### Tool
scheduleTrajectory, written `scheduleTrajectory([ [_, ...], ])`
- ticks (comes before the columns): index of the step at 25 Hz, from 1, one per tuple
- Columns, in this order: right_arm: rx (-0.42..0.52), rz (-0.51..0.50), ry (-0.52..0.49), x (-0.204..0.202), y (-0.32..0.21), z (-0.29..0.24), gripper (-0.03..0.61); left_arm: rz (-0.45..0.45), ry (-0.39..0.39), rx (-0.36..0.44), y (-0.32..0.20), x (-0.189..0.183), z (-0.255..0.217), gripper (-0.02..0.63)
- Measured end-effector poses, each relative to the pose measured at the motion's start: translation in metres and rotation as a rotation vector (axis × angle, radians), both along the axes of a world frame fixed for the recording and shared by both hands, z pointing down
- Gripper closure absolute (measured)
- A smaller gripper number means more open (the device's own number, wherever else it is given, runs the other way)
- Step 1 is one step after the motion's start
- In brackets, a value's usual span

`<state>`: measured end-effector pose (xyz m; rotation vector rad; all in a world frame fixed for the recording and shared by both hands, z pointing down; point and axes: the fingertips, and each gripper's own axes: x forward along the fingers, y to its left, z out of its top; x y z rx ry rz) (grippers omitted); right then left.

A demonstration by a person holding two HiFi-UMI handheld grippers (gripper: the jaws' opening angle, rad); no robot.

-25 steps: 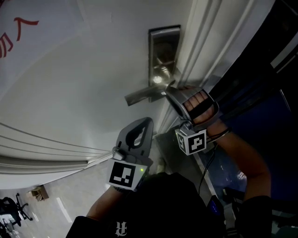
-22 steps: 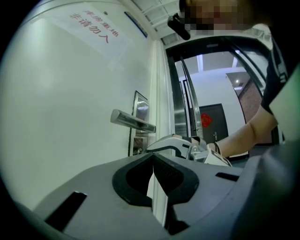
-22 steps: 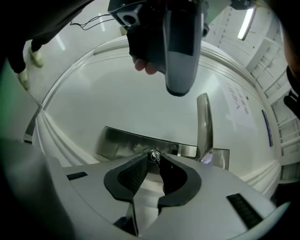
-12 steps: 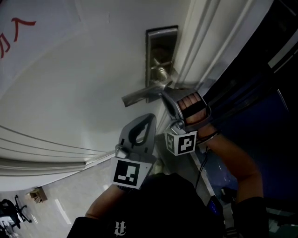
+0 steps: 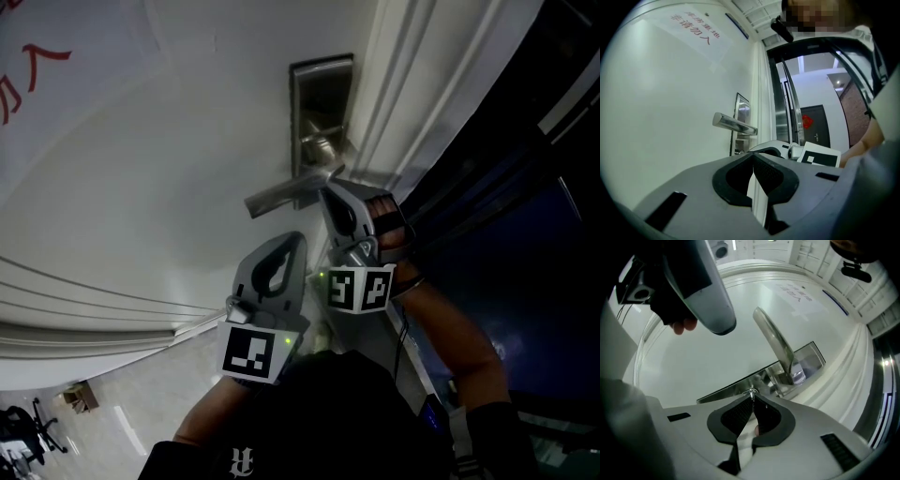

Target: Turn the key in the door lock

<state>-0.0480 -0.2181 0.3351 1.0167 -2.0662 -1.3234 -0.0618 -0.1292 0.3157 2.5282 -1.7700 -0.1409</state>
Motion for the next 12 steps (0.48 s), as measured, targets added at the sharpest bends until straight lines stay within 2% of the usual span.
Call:
scheduleTrajectory([
  [3, -0.12, 0.006, -0.148, 0.0, -0.0007, -0.0022, 0.552, -0.003, 0.001, 0.004, 0.0009, -0.0023, -0.0012, 0.606],
  [12, -0.75, -0.07, -0.825, 0.0077, -0.0083, -0.0015, 0.558, -0.003, -0.004, 0.007, 0.0045, -0.0062, -0.0011, 0.606],
])
